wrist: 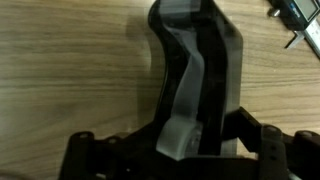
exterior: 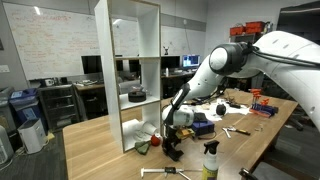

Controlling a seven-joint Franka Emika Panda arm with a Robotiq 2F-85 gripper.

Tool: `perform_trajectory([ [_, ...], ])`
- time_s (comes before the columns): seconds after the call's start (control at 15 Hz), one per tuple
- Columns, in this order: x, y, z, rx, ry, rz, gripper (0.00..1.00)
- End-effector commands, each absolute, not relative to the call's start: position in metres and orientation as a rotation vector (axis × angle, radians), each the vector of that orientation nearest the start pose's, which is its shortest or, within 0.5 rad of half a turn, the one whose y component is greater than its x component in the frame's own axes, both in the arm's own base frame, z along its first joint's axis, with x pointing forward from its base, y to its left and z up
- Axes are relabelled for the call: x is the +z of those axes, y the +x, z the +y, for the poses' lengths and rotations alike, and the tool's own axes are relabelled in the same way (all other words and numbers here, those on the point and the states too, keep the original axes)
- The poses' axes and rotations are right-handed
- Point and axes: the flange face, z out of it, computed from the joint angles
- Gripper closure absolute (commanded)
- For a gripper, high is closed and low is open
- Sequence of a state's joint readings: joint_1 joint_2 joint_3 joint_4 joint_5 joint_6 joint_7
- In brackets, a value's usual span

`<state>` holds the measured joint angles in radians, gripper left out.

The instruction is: Put the seal tape on the topmost shelf

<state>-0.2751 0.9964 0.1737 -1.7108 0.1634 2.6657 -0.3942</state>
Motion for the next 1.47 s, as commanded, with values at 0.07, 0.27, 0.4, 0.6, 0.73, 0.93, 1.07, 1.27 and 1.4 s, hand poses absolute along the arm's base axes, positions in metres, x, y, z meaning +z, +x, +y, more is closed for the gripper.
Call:
perform_trajectory([
  [0.07,0.019,0.637,-0.073,-0.035,-2.917,-0.121,0.55],
  [0.27,0.028,0.64,-0.071,-0.039,-2.922,-0.119,0.6],
  [0.4,0.041,0.641,-0.067,-0.026,-2.933,-0.11,0.6],
  [0.6,0.075,0.641,-0.054,-0.01,-2.96,-0.096,0.6],
  [0.73,0.107,0.642,-0.042,-0.005,-2.984,-0.076,0.6],
  [0.93,0.157,0.64,-0.022,-0.004,-3.025,-0.048,0.6],
  [1.07,0.194,0.634,-0.008,-0.001,-3.063,-0.025,0.6],
  [1.27,0.247,0.619,0.011,-0.011,-3.128,0.01,0.6],
  [1.4,0.284,0.61,0.023,-0.051,-3.178,0.041,0.6],
])
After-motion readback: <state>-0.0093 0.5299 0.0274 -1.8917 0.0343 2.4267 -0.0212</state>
